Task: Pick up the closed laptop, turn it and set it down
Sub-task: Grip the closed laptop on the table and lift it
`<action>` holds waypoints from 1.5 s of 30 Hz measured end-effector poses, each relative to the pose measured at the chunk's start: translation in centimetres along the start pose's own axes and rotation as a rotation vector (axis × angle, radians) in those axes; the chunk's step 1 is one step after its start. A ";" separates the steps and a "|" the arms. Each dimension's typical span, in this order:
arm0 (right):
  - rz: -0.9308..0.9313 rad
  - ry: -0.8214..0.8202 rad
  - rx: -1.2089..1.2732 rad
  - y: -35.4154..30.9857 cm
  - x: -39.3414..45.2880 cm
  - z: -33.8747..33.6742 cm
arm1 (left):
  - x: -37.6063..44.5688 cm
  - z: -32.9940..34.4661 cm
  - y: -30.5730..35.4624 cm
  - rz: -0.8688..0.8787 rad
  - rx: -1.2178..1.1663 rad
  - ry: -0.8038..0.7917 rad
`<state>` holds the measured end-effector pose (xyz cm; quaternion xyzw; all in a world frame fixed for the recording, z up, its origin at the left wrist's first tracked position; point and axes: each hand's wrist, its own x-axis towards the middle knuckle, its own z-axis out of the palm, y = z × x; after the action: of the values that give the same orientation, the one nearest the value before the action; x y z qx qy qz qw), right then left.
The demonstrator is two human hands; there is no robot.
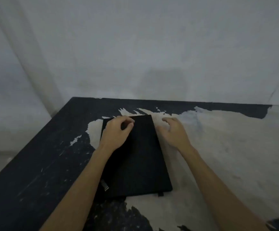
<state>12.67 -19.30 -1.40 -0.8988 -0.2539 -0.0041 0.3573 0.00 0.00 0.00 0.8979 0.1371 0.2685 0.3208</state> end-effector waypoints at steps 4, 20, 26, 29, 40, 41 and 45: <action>0.051 -0.113 -0.084 -1.8 0.8 1.2 | -0.1 -1.3 -2.3 -0.120 0.015 0.039; 0.123 -0.131 -0.129 -3.1 3.8 4.7 | 3.5 -0.6 -7.1 -0.322 0.047 0.001; 0.219 -0.138 0.042 -3.6 4.5 4.8 | 3.7 -0.8 -6.9 -0.313 -0.006 0.021; 0.245 -0.139 0.277 -0.5 6.0 6.5 | 3.8 -1.1 -6.3 -0.313 -0.017 0.014; 0.276 -0.235 0.690 -3.7 4.1 3.7 | 4.4 -2.1 -4.6 -0.270 -0.014 0.018; 0.268 -0.228 0.702 -3.8 4.0 3.5 | 4.4 -2.0 -4.7 -0.260 -0.011 0.002; 0.237 -0.218 0.767 -3.7 4.1 3.0 | 4.6 -2.2 -4.6 -0.213 0.047 -0.061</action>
<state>14.00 -13.24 -0.54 -0.7188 -0.1681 0.2270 0.6352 2.21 6.50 0.28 0.8933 0.2282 0.2020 0.3305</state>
